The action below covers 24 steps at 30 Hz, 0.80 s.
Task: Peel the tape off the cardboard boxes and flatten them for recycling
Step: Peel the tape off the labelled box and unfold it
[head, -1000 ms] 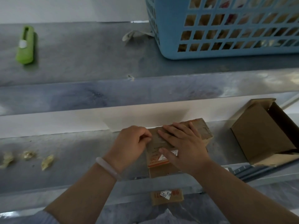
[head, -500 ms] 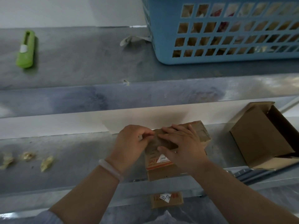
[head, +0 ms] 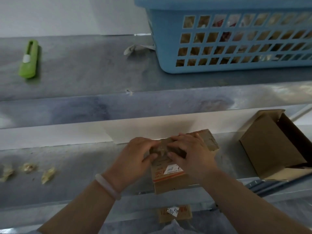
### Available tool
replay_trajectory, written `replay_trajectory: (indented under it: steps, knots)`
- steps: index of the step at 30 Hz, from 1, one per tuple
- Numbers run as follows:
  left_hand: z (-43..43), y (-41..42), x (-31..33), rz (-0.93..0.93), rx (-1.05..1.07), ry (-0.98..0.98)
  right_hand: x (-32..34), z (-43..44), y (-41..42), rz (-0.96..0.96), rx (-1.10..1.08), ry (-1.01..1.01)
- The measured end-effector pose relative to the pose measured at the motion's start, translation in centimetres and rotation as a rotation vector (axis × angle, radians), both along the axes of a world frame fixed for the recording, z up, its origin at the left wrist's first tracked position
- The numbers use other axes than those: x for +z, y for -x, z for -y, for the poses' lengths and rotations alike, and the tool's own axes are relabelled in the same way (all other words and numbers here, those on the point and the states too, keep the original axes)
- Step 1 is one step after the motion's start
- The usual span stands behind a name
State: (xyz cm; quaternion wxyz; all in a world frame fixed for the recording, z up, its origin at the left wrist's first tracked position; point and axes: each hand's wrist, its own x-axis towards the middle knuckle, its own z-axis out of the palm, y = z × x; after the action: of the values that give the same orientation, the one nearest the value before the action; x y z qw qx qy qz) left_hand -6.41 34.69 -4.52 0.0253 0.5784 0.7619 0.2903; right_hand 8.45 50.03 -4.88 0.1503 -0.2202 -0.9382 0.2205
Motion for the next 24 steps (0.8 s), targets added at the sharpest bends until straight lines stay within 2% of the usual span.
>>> replay_trajectory:
  steps: [4,5,7,8,9,14,19,24]
  knots:
    - [1.0,-1.1,-2.3,0.463,0.365,-0.247,0.1,0.1,-0.1,0.032,0.026,-0.034]
    - [1.0,-1.5,-2.9,0.654,0.451,-0.240,0.0,0.2,-0.1,0.016,0.022,-0.037]
    - [1.0,-2.8,-3.8,1.097,0.427,-0.138,-0.2,0.3,-0.1,-0.010,0.012,-0.049]
    - [0.9,-3.3,-4.1,1.235,0.348,-0.105,-0.3,0.3,0.0,-0.015,0.009,-0.059]
    - [0.9,-3.8,-4.2,1.289,0.293,-0.097,-0.4,0.4,0.0,-0.018,0.008,-0.069]
    - [1.0,-3.6,-5.0,1.134,0.361,-0.123,-0.9,0.4,0.2,-0.054,0.000,-0.097]
    - [1.7,-4.0,-4.7,1.049,0.278,-0.162,-1.3,0.6,0.2,-0.064,-0.007,-0.122]
    - [1.3,-3.8,-3.8,0.957,0.361,-0.191,-1.1,1.2,0.3,-0.017,-0.032,-0.138]
